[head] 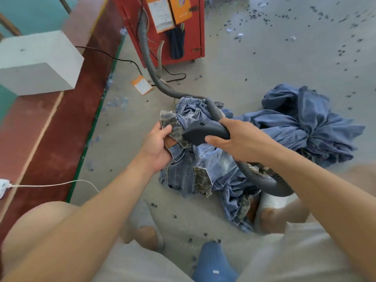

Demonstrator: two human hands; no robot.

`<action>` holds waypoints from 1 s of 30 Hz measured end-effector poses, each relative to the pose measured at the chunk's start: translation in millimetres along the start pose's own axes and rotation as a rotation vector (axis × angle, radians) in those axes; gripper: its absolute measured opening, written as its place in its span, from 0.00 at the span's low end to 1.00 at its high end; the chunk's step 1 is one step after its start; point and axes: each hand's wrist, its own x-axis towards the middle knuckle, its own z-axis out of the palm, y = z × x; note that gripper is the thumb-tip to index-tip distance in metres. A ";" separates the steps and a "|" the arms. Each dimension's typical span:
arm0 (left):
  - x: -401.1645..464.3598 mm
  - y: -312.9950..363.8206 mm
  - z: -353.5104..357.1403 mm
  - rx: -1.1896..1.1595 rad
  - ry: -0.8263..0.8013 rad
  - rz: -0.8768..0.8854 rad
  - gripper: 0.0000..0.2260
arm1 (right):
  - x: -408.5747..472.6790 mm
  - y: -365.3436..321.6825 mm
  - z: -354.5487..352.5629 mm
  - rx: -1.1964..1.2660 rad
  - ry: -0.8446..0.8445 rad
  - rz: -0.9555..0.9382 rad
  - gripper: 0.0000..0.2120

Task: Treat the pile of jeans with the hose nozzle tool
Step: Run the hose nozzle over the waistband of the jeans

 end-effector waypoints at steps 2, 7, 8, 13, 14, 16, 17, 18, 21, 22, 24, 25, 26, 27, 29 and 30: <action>-5.4 -2.1 0.5 -0.021 0.007 0.015 0.13 | -1.4 -2.0 1.5 0.005 0.009 0.007 0.18; -13.0 -2.4 0.5 -0.011 0.027 0.047 0.14 | -3.9 -11.3 14.0 0.061 0.112 -0.003 0.19; -14.5 -2.0 0.5 0.003 0.039 0.054 0.13 | -7.7 -12.1 16.1 0.049 0.134 -0.010 0.19; -16.7 0.8 -5.3 -0.086 0.113 0.052 0.12 | -31.0 -4.3 10.6 0.007 0.160 -0.035 0.18; -16.2 1.0 -5.9 -0.100 0.099 0.048 0.12 | -32.1 -4.5 9.4 0.002 0.124 -0.040 0.18; -15.9 -2.2 -4.3 -0.075 0.046 0.031 0.13 | -26.1 -9.5 9.0 0.013 0.071 -0.029 0.18; -16.8 -5.5 -0.9 -0.038 0.025 0.016 0.14 | -19.9 -13.9 8.9 0.035 0.080 -0.018 0.18; -17.9 -9.2 3.3 -0.003 0.003 0.000 0.14 | -13.3 -18.1 8.0 0.064 0.114 -0.002 0.18; -17.0 -11.7 12.0 0.031 -0.048 0.007 0.14 | -2.8 -18.4 -3.3 0.111 0.230 0.039 0.17; -13.3 -8.0 11.9 0.018 -0.041 0.025 0.14 | -4.0 -13.1 -8.5 0.108 0.245 0.047 0.16; -3.0 2.2 6.9 -0.019 -0.006 0.050 0.14 | -12.3 -1.1 -16.9 0.071 0.204 0.043 0.16; 0.9 5.2 4.2 -0.016 0.012 0.052 0.13 | -16.3 1.3 -18.4 0.062 0.160 0.035 0.15; 2.8 5.3 3.0 0.002 0.018 0.049 0.13 | -17.3 0.8 -17.5 0.061 0.116 0.025 0.14; 2.2 3.6 4.1 0.024 0.004 0.047 0.13 | -15.1 -1.4 -15.0 0.053 0.087 0.016 0.14; -2.5 -2.5 7.5 0.058 -0.054 0.049 0.15 | -5.2 -8.7 -7.6 0.031 0.084 0.011 0.14; -4.6 -4.5 8.8 0.064 -0.076 0.056 0.16 | -0.2 -12.8 -5.0 0.034 0.096 0.016 0.14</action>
